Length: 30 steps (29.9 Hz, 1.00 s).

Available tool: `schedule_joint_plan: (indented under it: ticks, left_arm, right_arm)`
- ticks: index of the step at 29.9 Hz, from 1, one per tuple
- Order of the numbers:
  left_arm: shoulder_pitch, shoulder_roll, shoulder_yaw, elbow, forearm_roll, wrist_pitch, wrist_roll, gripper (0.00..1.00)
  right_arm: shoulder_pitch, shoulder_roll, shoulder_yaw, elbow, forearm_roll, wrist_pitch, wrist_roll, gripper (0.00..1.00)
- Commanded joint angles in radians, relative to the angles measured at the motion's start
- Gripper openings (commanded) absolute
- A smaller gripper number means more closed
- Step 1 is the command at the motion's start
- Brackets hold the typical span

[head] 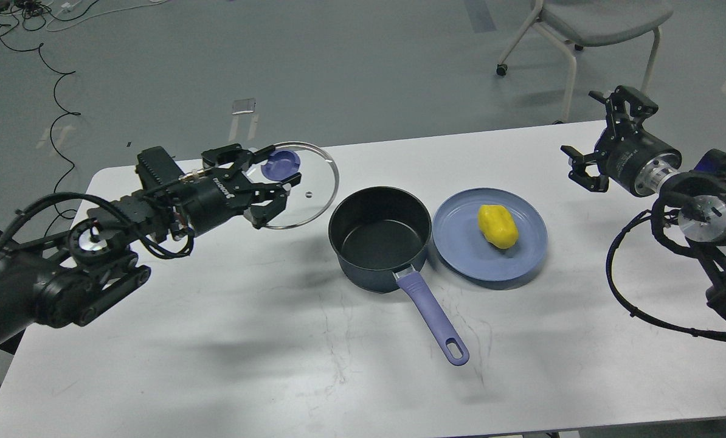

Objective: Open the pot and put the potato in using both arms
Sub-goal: 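Lift the glass lid off and set it on the table nearer the robot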

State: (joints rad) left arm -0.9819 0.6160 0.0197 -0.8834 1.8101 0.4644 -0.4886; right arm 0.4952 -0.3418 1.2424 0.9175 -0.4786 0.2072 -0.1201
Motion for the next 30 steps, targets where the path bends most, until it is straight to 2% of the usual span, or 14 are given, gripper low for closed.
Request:
schedule_joint_plan:
  ticks: [1,7,24,26,27,29,30]
  left_arm:
    - [0.06,0.062,0.0,-0.002,0.0,0.024,0.0,0.33]
    - [0.169,0.067,0.0,0.012,-0.003,0.024,0.0,0.34]
    - [0.285,0.028,0.0,0.098,-0.012,0.024,0.0,0.35]
    - [0.285,0.027,0.0,0.101,-0.028,0.024,0.0,0.39]
    - [0.285,0.027,0.0,0.103,-0.038,0.024,0.0,0.44]
    - [0.285,0.027,0.0,0.103,-0.048,0.024,0.0,0.5]
    - [0.285,0.027,0.0,0.103,-0.057,0.024,0.0,0.58]
  right_arm:
    - [0.0,0.0,-0.014,-0.002,0.0,0.0,0.004,1.0]
    - [0.002,0.0,-0.024,0.0,0.0,0.0,0.004,1.0]
    - [0.002,-0.011,-0.034,0.0,0.0,-0.008,0.005,1.0]
    - [0.002,-0.011,-0.034,0.0,0.0,-0.008,0.007,1.0]
    - [0.002,-0.011,-0.034,0.0,0.0,-0.006,0.008,1.0]
    - [0.002,-0.013,-0.035,0.0,0.0,-0.006,0.008,1.0]
    - [0.002,-0.013,-0.035,0.0,0.0,-0.008,0.008,1.0]
